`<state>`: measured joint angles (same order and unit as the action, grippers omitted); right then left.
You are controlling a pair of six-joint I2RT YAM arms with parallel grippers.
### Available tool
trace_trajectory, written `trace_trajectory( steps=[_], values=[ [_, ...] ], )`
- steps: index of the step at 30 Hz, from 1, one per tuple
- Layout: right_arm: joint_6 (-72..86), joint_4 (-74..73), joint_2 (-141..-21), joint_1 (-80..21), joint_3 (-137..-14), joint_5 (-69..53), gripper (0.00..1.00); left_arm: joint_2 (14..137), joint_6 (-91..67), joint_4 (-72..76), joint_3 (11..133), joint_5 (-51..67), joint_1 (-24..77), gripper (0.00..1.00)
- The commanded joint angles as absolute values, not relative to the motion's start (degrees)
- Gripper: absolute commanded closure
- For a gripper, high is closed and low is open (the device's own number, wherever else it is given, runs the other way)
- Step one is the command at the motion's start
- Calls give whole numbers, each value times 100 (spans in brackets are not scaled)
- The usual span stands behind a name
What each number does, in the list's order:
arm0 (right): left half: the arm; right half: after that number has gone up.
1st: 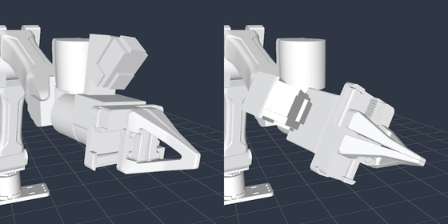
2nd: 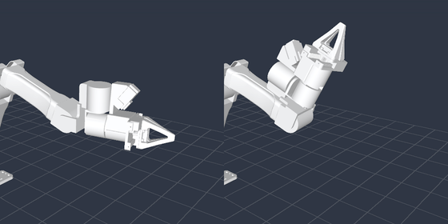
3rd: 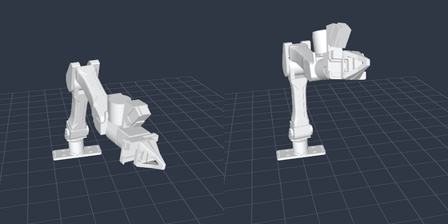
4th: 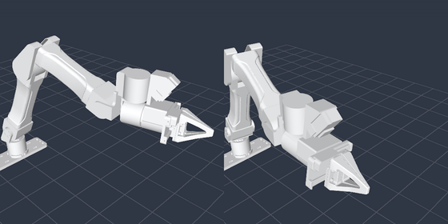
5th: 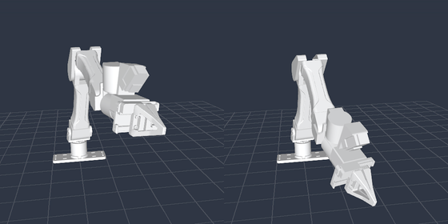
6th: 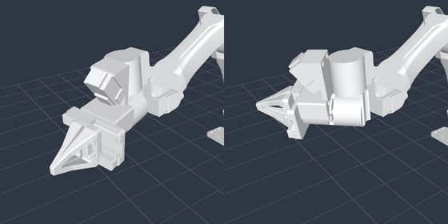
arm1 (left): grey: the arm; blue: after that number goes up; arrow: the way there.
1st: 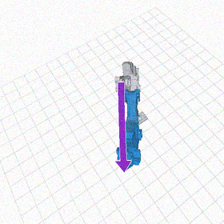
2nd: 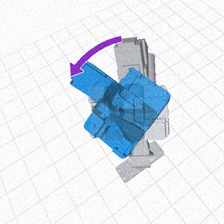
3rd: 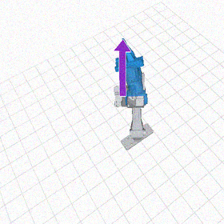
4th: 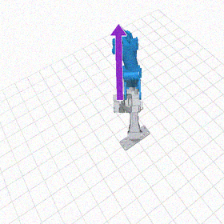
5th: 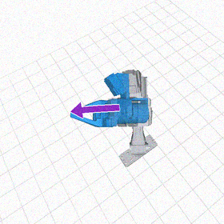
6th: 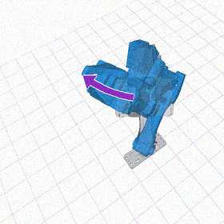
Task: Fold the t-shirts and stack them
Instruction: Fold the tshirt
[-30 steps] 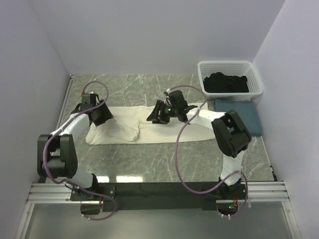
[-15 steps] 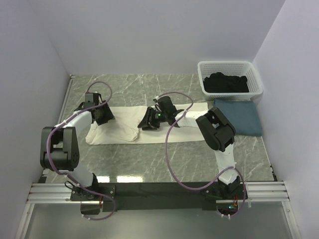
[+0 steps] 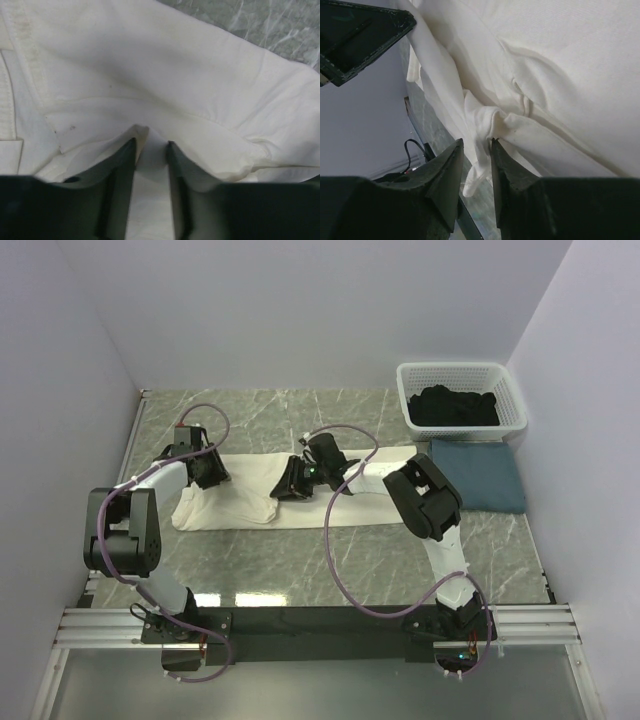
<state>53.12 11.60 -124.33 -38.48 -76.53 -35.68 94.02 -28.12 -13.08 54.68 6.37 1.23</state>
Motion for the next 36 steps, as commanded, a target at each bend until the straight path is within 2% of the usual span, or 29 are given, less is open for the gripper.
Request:
trace_trajectory(
  steps=[1, 8, 11, 20, 32, 35, 36],
  values=[
    [5317, 1371, -12516, -3894, -7884, -3683, 66, 9343, -2716, -1169, 5695, 554, 141, 67],
    [5317, 1493, -12498, -3841, -7858, -3656, 96, 9308, -2742, -1222, 5757, 334, 141, 91],
    [5501, 1817, -12481, -3780, -7691, -3665, 100, 9316, -2777, -1195, 5792, 212, 141, 99],
    [6047, 2671, -12498, -3551, -7023, -3709, 100, 9474, -2848, -1239, 6020, 18, 70, 99],
    [6056, 2777, -12551, -3393, -6768, -3498, 100, 9826, -2839, -1204, 6240, -130, 9, 99],
    [5951, 2620, -12525, -3393, -6881, -3472, 99, 9835, -2856, -1169, 6232, -79, 9, 93],
    [5863, 2567, -12507, -3401, -6917, -3454, 97, 9852, -2865, -1178, 6223, -53, 9, 85]
  ],
)
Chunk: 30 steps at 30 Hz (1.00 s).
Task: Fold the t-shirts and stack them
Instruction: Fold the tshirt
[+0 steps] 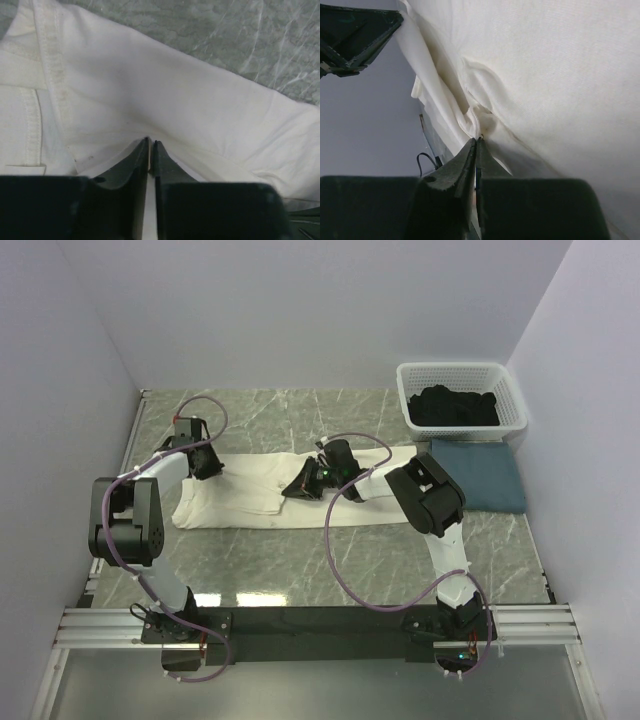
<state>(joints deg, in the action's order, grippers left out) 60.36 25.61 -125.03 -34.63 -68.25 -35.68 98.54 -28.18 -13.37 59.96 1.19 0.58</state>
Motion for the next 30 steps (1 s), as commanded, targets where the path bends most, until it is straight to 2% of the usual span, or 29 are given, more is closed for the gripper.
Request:
trace_trajectory(
  steps=[1, 3, 4, 6, 8, 9, 12, 13, 17, 24, 30],
  values=[
    [5819, 2514, -12481, -3393, -6934, -3445, 92, 9853, -2883, -1178, 6231, -44, 9, 80],
    [5653, 2365, -12332, -3401, -6970, -3393, 86, 9809, -2900, -1204, 6223, -44, 9, 71],
    [5582, 2286, -12261, -3401, -6987, -3358, 81, 9782, -2918, -1248, 6240, -27, 9, 61],
    [5276, 1935, -11998, -3393, -7040, -3296, 76, 9598, -2970, -1309, 6249, 18, 9, 52],
    [4985, 1419, -11648, -3393, -7084, -3051, 68, 9318, -3067, -1467, 6275, 26, 9, 38],
    [4653, 1232, -11524, -3384, -7093, -2945, 64, 9212, -3111, -1529, 6275, -261, 9, 28],
    [3915, 293, -11032, -3366, -7137, -2331, 52, 8720, -3400, -1923, 6258, -667, 9, 12],
    [3746, -136, -10908, -3366, -7119, -1938, 46, 8597, -3549, -2038, 6206, -885, 9, 3],
    [3261, -1026, -10259, -3235, -6787, -1206, 38, 7965, -4085, -2871, 5881, -1414, 9, 1],
    [2813, -2065, -9510, -2848, -6109, -37, 39, 7383, -5009, -3252, 4844, -1266, 114, 1],
    [2619, -2443, -9202, -2672, -5766, 500, 42, 7497, -5484, -3068, 4684, -1222, 492, 0]
  ],
)
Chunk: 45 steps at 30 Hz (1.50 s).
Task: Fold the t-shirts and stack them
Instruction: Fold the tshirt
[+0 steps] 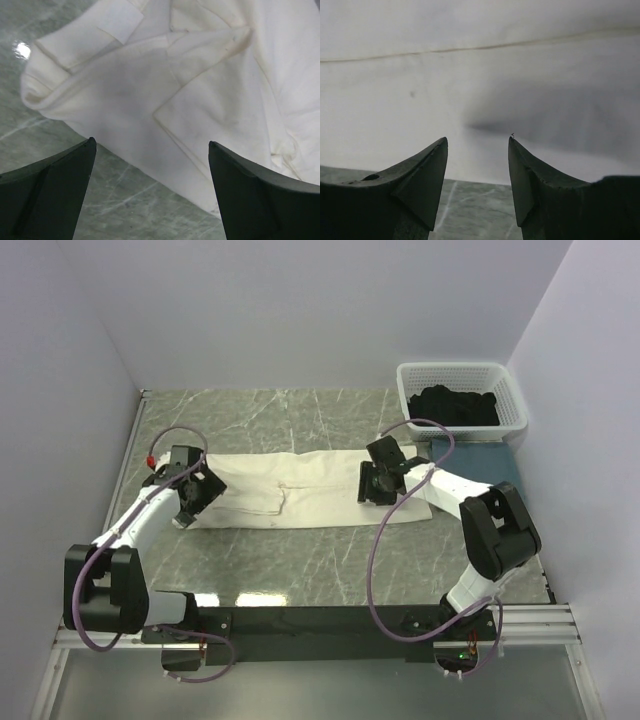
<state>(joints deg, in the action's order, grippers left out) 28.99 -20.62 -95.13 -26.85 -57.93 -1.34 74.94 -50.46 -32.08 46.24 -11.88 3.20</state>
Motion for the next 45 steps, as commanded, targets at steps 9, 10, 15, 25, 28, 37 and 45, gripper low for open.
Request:
trace_trajectory(
  steps=[9, 10, 15, 25, 28, 37, 45],
  values=[
    [2584, -2610, -9536, -2681, -5783, 615, 42, 8296, -5941, -2830, 4922, -1362, 879, 1],
    [2593, -2645, -9632, -2681, -5801, 615, 42, 8384, -5985, -2804, 4939, -1397, 879, 1],
    [2540, -2716, -9896, -2751, -5862, 519, 42, 9166, -5802, -2812, 5412, -1608, 870, 1],
    [2470, -3032, -10248, -3181, -5818, -508, 42, 11246, -5011, -3015, 7003, -1934, 194, 1],
    [2505, -3216, -10493, -3550, -5976, -1106, 42, 11915, -4782, -3129, 7794, -1907, 10, 1],
    [2303, -3700, -11688, -5009, -7530, -2214, 42, 13875, -3930, -3902, 10984, -1688, -369, 1],
    [1908, -4368, -12429, -5668, -9070, -2181, 42, 14537, -3683, -3912, 12287, -1415, -553, 0]
  ],
)
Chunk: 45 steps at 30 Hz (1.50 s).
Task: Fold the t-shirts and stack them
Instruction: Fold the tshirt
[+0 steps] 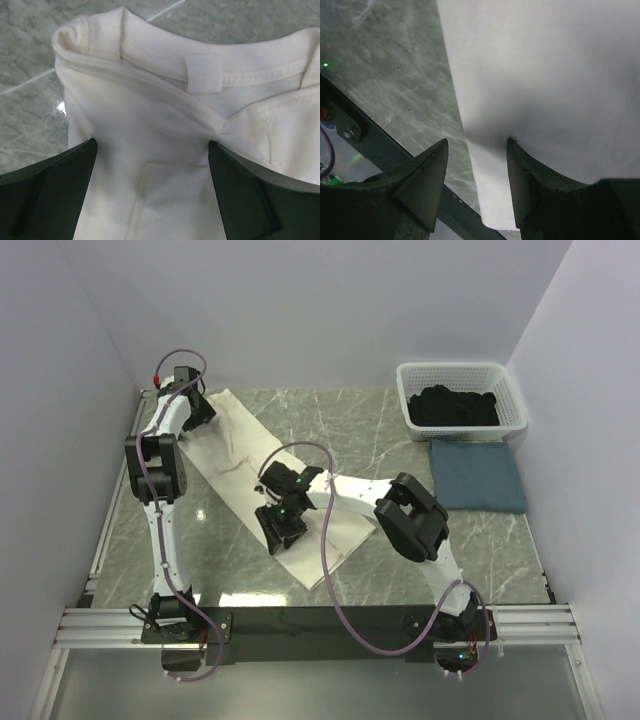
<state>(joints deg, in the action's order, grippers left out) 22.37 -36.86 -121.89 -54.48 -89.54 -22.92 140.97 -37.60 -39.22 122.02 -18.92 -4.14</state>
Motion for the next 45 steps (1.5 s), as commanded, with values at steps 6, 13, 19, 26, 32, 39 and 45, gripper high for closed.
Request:
trace_trajectory(
  steps=[6, 13, 19, 26, 32, 39, 45],
  values=[
    [1881, -4316, -11368, -5556, -8729, -1250, 42, 13748, -3735, -3455, 11498, -1354, -633, 1],
    [1794, -4201, -10494, -4966, -8192, -396, 43, 12349, -4166, -3233, 10503, -1704, -466, 1],
    [1661, -3806, -10354, -4553, -7366, -659, 46, 12006, -4245, -3568, 10178, -1976, -44, 1],
    [1696, -3437, -10582, -4553, -6997, -721, 49, 12076, -4289, -3674, 10019, -1969, 571, 1],
    [1591, -3401, -10792, -4623, -6794, -615, 50, 12726, -4131, -3727, 10432, -1933, 940, 1],
    [1424, -3489, -11092, -5071, -6767, -1036, 50, 13411, -3982, -3814, 10714, -1846, 1063, 1],
    [1248, -3612, -11364, -5580, -7022, -1747, 50, 13780, -3639, -3770, 10994, -1669, 1256, 2]
  ],
)
